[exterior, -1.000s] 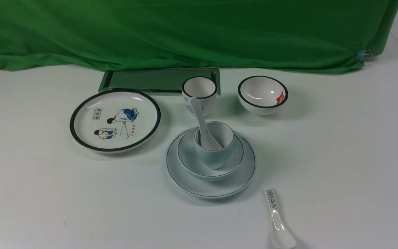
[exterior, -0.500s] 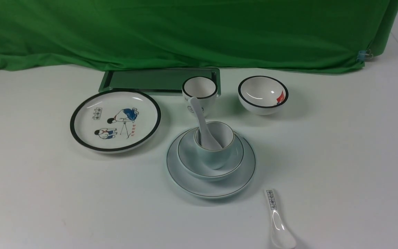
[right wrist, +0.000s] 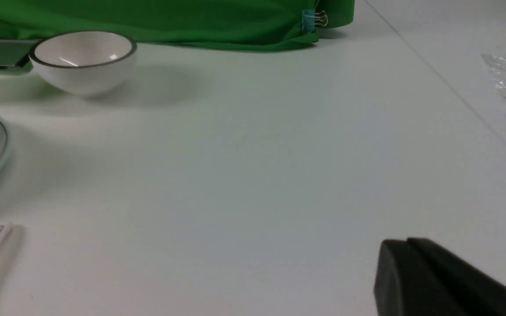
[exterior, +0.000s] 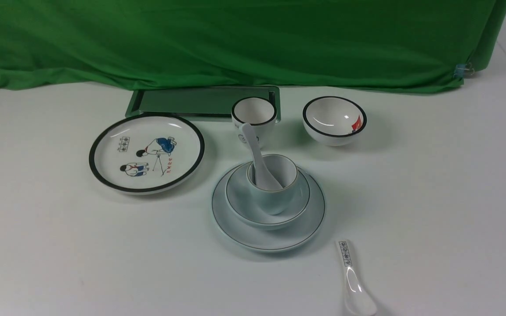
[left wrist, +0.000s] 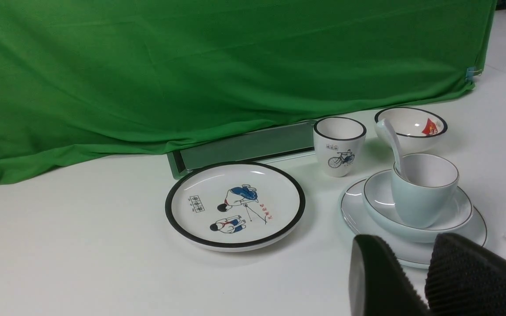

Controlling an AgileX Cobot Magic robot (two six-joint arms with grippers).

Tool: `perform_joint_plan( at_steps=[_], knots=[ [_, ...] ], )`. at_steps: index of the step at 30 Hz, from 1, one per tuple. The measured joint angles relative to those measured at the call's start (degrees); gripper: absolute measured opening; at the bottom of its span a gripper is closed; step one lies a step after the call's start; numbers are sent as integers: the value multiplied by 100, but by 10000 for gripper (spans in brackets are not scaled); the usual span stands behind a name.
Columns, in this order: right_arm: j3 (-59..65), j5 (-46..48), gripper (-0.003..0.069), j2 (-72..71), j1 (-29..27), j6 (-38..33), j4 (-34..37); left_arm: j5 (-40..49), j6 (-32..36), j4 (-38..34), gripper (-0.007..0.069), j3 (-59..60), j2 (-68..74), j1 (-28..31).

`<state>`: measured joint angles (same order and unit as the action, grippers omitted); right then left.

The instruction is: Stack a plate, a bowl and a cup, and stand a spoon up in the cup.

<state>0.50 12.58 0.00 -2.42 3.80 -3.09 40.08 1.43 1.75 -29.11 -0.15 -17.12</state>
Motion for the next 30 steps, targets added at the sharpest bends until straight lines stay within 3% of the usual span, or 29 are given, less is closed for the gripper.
perform_joint_plan(
  at_steps=[21, 25, 30],
  knots=[
    [0, 0, 73, -2, 0, 0, -4, -97, 0, -10, 158, 82, 0, 0],
    [0, 0, 82, -2, 0, 0, -4, -804, 0, -10, 148, 466, 5, 0],
    [0, 0, 95, -2, 0, 0, -4, -2652, 51, -56, 7, 1456, 17, 133]
  ],
)
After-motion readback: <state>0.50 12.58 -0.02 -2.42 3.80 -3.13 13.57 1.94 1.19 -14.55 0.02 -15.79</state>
